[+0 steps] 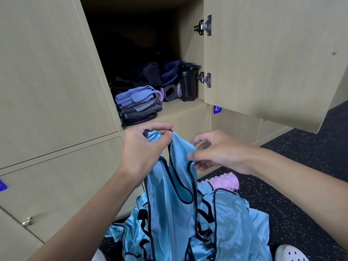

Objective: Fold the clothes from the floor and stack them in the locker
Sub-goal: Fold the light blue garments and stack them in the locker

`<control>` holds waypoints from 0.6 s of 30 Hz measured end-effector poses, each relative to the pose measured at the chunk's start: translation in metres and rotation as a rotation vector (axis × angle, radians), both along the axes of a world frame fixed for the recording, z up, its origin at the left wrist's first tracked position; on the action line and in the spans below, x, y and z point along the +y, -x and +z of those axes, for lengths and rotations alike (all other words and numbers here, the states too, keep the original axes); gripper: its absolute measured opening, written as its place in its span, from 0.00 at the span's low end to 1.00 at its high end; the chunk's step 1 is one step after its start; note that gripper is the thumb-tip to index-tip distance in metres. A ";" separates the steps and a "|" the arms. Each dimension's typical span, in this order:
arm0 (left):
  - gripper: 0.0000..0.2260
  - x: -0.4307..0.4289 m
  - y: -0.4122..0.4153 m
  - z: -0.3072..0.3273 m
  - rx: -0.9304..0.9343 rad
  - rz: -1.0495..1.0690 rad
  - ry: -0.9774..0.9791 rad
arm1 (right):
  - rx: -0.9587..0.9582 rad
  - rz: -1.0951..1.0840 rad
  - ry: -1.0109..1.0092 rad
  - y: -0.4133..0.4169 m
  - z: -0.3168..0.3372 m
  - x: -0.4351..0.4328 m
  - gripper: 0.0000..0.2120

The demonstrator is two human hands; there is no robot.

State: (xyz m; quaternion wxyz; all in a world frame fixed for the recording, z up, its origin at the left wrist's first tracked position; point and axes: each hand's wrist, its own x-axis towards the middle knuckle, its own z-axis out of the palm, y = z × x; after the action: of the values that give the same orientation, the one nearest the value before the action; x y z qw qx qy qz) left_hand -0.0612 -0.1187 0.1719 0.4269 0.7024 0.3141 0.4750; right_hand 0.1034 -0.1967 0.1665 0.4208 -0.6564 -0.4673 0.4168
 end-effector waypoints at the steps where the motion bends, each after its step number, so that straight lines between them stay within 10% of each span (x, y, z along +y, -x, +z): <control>1: 0.08 0.000 0.001 0.000 0.006 0.007 -0.003 | -0.014 -0.040 -0.045 0.001 0.000 0.001 0.07; 18: 0.09 0.000 -0.001 -0.002 -0.040 -0.075 0.229 | -0.080 -0.187 -0.393 -0.012 0.014 -0.008 0.15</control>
State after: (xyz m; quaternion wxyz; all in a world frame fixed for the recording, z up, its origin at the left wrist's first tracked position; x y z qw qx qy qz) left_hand -0.0601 -0.1183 0.1703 0.5280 0.6506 0.3316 0.4335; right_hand 0.1154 -0.2051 0.1806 0.5587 -0.6180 -0.4931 0.2505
